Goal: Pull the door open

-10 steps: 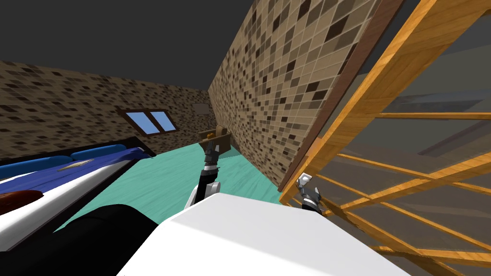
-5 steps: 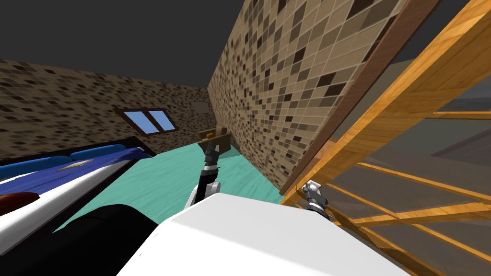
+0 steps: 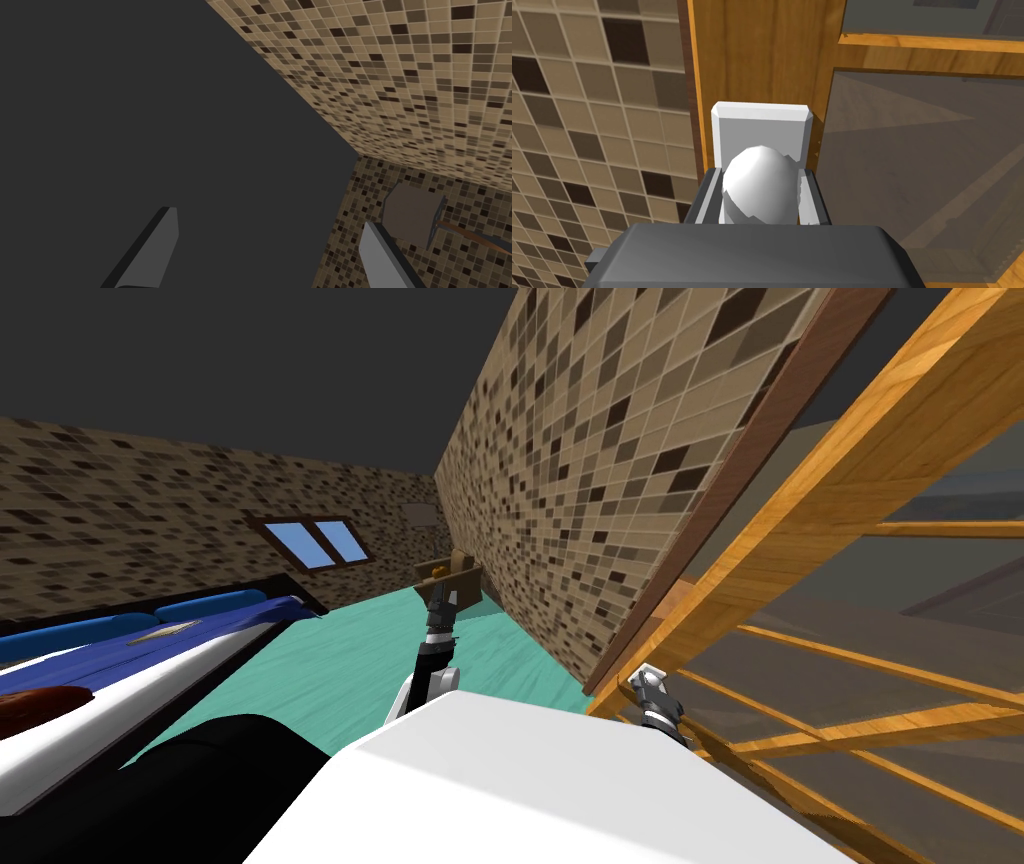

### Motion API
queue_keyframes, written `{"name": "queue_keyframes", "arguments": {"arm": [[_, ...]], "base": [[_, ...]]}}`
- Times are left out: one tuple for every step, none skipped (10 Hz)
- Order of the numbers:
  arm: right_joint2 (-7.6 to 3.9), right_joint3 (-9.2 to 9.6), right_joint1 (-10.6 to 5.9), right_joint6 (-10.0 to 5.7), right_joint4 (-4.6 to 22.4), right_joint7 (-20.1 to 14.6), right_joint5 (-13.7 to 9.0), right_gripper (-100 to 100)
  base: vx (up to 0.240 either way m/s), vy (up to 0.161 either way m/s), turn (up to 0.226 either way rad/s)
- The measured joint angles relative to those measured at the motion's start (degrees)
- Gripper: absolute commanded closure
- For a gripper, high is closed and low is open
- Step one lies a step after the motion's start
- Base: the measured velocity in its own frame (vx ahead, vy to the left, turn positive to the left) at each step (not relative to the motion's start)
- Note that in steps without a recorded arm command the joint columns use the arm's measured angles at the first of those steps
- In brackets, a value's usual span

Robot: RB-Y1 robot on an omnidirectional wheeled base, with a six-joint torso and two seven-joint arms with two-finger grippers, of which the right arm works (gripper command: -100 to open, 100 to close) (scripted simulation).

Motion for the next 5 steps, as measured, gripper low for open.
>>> {"name": "queue_keyframes", "arguments": {"arm": [[-0.25,0.4,0.15,0.11,-0.51,-0.3,0.21,100],[-0.43,0.84,0.15,0.19,-0.92,-0.65,0.46,100],[-0.74,1.58,0.08,0.31,-1.0,-1.24,0.84,100],[-0.89,2.37,0.35,0.49,-1.4,-1.79,1.26,100],[-1.17,3.29,0.85,0.95,-2.29,-2.4,1.7,100]], "base": [[-0.217,-0.004,0.071],[-0.244,0.021,0.071],[-0.248,0.028,0.069],[-0.276,0.01,0.085],[-0.329,-0.011,0.1]]}}
